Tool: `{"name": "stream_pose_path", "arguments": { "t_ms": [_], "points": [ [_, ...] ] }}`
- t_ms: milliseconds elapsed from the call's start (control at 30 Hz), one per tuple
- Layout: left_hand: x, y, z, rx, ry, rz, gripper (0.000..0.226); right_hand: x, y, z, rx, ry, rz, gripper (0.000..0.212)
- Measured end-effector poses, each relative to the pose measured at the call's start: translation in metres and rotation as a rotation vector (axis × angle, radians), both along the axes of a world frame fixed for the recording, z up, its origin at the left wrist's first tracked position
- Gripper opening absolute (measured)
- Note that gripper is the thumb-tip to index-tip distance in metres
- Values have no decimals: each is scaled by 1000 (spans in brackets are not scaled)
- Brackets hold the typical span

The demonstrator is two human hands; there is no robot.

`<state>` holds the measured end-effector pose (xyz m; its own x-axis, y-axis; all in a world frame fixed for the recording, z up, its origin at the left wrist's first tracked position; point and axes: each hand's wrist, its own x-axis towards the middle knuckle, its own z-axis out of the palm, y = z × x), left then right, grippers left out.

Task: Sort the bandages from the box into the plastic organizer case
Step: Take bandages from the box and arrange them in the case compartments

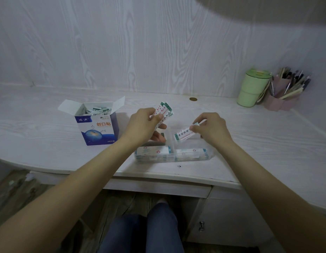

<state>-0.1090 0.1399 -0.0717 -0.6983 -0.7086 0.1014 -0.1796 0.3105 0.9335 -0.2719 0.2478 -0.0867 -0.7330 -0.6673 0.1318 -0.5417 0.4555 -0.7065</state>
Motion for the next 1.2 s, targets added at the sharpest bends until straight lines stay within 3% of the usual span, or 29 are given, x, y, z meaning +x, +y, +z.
{"name": "stream_pose_path", "arguments": {
  "t_ms": [167, 500, 733, 833, 1200],
  "points": [
    [-8, -3, 3, -69, -16, 49, 16, 9, -5, 6, 348, 214, 31, 17],
    [-6, -16, -6, -292, -273, 80, 21, 9, -22, 11, 557, 265, 110, 16],
    [-6, -19, -7, -347, -246, 114, 17, 9, -25, 9, 561, 310, 135, 16],
    [-7, -23, -9, -371, -321, 119, 19, 11, -25, 10, 558, 347, 181, 19],
    [-9, -24, -9, -330, -342, 117, 18, 11, -23, 12, 565, 543, 244, 14]
  ]
}}
